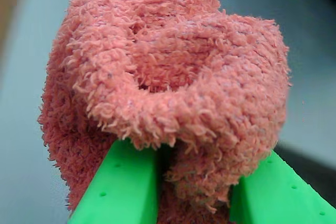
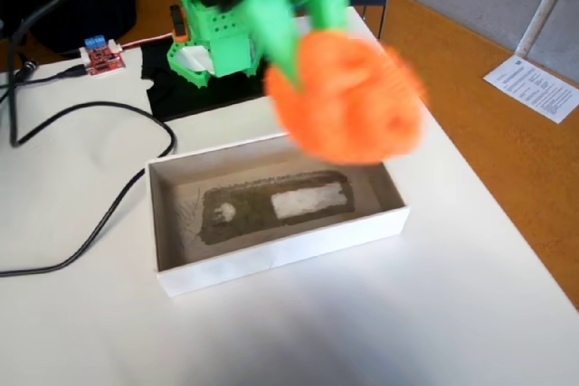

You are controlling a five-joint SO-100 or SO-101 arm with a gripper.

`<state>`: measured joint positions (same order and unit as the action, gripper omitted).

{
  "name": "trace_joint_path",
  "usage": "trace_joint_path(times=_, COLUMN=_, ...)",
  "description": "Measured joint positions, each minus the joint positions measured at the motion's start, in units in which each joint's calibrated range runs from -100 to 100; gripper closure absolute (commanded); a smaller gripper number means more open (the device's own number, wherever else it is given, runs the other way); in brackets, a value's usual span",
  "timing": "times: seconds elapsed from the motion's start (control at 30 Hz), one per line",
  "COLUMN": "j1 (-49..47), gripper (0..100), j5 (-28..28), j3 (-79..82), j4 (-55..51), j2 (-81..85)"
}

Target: Remove orange objects from table

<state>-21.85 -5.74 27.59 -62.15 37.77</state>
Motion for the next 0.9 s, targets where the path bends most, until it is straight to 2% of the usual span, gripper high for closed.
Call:
trace_joint_path(times=0.03, j1=-4.4, gripper=95, j5=-0.1, j3=-1.3, j4=1.6, j2=0.0)
trace_joint_path(times=0.07, j1=-8.9, gripper=82, j5=-0.6, j3=-1.9, j4=3.7, j2=0.1)
trace_joint_path(times=0.1, j1=-13.4, gripper=59, j5=-1.4, j3=-2.0, j4=6.5, j2=0.3)
trace_joint_path(times=0.3, j1=-38.0, gripper=58, j5=-7.7, j3=0.0, j4=31.4, j2=0.8)
trace_joint_path(times=0.4, j1=-44.1, gripper=58, j5=-8.4, j3=0.1, j4=38.1, j2=0.9)
trace_joint_path(times=0.67, j1=-41.7, gripper=58, j5=-7.5, j3=6.4, j4=36.3, j2=5.4)
trace_joint_path(times=0.8, j1=-33.0, gripper=58, j5=-4.7, j3=13.1, j4=34.7, j2=8.8)
trace_joint_path(times=0.9, j1=-21.8, gripper=58, j5=-2.2, j3=21.1, j4=31.1, j2=11.0)
